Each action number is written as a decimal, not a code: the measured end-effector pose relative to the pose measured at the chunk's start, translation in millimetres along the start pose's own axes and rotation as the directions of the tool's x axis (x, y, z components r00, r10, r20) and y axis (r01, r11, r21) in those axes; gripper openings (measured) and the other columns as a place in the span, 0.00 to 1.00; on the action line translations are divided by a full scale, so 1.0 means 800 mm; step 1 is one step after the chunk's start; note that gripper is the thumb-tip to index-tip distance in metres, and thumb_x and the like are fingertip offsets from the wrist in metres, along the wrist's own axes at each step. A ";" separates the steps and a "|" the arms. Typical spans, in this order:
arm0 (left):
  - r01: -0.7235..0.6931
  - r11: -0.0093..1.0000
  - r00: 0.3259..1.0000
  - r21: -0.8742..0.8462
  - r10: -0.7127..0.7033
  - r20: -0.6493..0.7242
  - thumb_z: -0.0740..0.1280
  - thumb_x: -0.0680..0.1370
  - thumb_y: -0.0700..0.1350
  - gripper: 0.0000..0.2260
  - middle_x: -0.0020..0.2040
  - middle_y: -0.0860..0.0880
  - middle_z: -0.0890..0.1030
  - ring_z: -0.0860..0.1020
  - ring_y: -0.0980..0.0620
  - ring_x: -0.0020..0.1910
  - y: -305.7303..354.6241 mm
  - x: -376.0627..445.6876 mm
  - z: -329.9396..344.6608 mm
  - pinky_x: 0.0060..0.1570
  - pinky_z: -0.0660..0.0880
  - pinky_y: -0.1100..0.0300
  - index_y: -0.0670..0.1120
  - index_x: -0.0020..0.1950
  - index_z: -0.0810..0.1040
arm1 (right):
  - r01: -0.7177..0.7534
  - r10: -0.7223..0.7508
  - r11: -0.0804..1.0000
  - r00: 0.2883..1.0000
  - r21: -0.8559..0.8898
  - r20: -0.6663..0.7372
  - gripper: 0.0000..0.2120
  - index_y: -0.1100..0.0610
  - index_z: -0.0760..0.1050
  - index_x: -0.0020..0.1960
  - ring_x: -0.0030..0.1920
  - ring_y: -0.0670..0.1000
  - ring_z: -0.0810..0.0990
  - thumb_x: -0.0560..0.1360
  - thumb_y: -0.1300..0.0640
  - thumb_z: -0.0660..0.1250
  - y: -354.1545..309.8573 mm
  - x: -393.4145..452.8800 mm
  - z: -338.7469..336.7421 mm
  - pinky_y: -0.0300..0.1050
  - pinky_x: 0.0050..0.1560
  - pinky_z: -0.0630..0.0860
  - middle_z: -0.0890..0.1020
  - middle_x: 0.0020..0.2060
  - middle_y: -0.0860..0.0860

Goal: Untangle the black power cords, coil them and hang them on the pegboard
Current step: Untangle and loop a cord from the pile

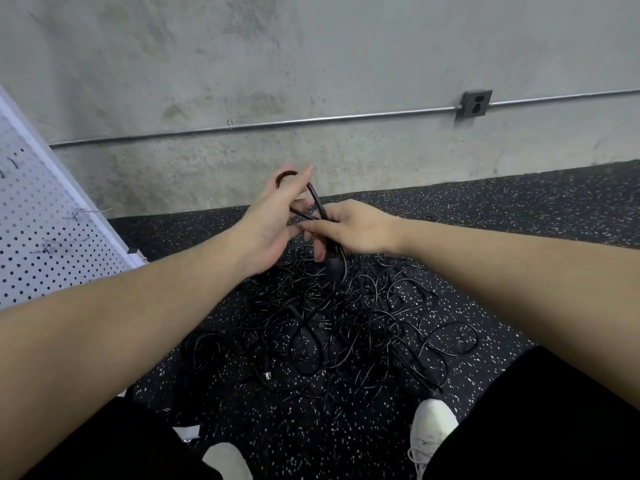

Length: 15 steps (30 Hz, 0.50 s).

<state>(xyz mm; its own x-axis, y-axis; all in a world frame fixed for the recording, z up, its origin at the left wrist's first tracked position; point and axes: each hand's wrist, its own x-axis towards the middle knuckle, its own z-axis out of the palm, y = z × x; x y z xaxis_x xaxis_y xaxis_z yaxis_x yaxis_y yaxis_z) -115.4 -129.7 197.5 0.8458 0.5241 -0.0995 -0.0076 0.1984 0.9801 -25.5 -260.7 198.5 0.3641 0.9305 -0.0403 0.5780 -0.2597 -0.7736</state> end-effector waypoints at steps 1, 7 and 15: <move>0.037 0.999 0.998 0.026 -0.039 0.050 0.70 0.76 0.60 0.22 0.47 0.50 0.79 0.78 0.54 0.42 -0.004 -0.002 -0.003 0.39 0.75 0.60 0.49 0.63 0.77 | 0.018 -0.017 1.000 1.000 0.014 -0.012 0.12 0.55 0.77 0.48 0.30 0.42 0.80 0.85 0.52 0.60 -0.001 -0.001 -0.001 0.36 0.37 0.75 0.86 0.39 0.55; -0.008 0.987 0.994 0.162 -0.010 0.113 0.68 0.81 0.54 0.14 0.32 0.49 0.75 0.74 0.53 0.33 -0.024 -0.017 0.020 0.35 0.76 0.62 0.44 0.56 0.78 | -0.015 0.029 0.993 0.992 0.115 -0.120 0.17 0.60 0.77 0.42 0.33 0.50 0.82 0.86 0.55 0.57 0.001 0.005 -0.007 0.45 0.39 0.80 0.82 0.31 0.51; -0.201 0.955 0.974 0.217 0.218 -0.055 0.57 0.87 0.51 0.12 0.51 0.49 0.86 0.85 0.53 0.50 -0.011 -0.010 0.029 0.49 0.80 0.62 0.50 0.50 0.77 | -0.229 0.188 0.898 0.972 0.375 0.142 0.10 0.55 0.71 0.63 0.46 0.52 0.84 0.82 0.59 0.66 0.007 -0.003 -0.005 0.61 0.62 0.79 0.80 0.44 0.53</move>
<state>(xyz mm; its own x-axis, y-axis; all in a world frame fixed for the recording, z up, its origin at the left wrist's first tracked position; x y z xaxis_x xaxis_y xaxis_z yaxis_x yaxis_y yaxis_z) -109.6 -154.5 193.5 0.7931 0.5996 0.1072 -0.0621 -0.0955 0.9935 -20.2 -265.4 196.4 0.3587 0.8921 -0.2748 0.1618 -0.3494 -0.9229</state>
